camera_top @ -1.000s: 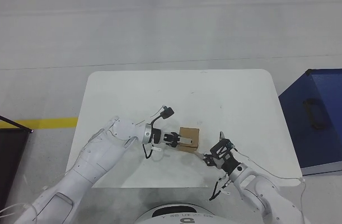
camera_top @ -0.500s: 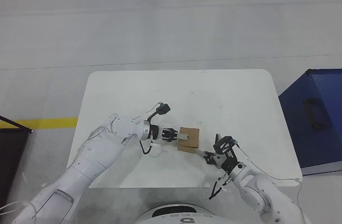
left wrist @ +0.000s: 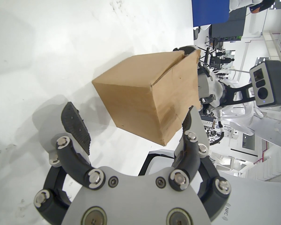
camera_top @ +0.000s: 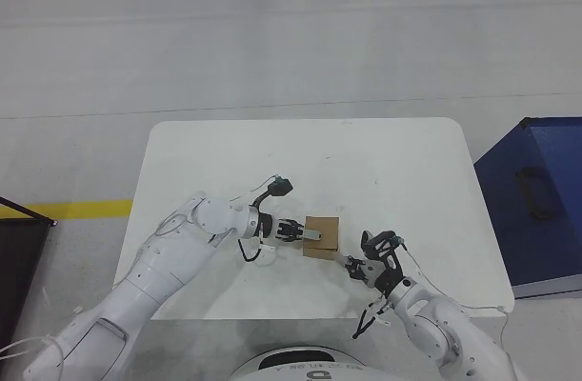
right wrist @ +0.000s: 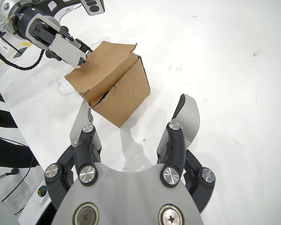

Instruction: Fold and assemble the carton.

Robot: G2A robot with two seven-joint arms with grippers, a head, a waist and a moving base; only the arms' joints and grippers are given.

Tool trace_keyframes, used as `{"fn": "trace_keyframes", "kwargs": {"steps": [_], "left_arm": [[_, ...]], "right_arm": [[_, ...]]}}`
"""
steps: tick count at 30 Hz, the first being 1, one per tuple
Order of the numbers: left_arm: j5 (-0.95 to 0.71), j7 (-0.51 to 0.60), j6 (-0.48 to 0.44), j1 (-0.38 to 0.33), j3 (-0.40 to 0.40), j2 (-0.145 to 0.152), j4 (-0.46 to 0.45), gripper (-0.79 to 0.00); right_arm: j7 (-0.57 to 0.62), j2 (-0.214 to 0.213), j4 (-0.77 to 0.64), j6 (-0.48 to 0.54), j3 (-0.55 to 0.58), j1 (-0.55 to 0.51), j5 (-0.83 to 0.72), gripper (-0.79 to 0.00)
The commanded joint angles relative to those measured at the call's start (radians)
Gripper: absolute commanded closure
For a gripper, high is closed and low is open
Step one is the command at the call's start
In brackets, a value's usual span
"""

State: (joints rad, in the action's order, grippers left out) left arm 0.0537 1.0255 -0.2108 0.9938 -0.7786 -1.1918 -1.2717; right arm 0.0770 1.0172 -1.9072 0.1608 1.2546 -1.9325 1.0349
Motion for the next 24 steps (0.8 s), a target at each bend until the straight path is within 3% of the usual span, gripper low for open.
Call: {"fn": "trace_keyframes", "kwargs": {"steps": [1,5,12,24], "left_arm": [[-0.002,0.002,-0.002,-0.001,0.0,0.0,0.002,-0.785],[-0.003,0.003,-0.003,-0.003,0.0,-0.001,0.004,-0.785],[-0.001,0.006,-0.006,-0.004,0.003,-0.002,0.004,-0.785],[0.007,0.006,-0.003,-0.005,0.006,-0.003,0.005,-0.785]], "right_arm": [[-0.006,0.001,0.001,-0.009,0.003,-0.002,-0.012,-0.606],[-0.036,0.004,-0.003,-0.004,0.016,-0.016,-0.061,-0.557],[-0.013,0.007,0.016,0.062,0.013,-0.007,-0.154,-0.542],[-0.017,0.017,0.048,0.039,0.009,0.027,-0.207,-0.517]]}}
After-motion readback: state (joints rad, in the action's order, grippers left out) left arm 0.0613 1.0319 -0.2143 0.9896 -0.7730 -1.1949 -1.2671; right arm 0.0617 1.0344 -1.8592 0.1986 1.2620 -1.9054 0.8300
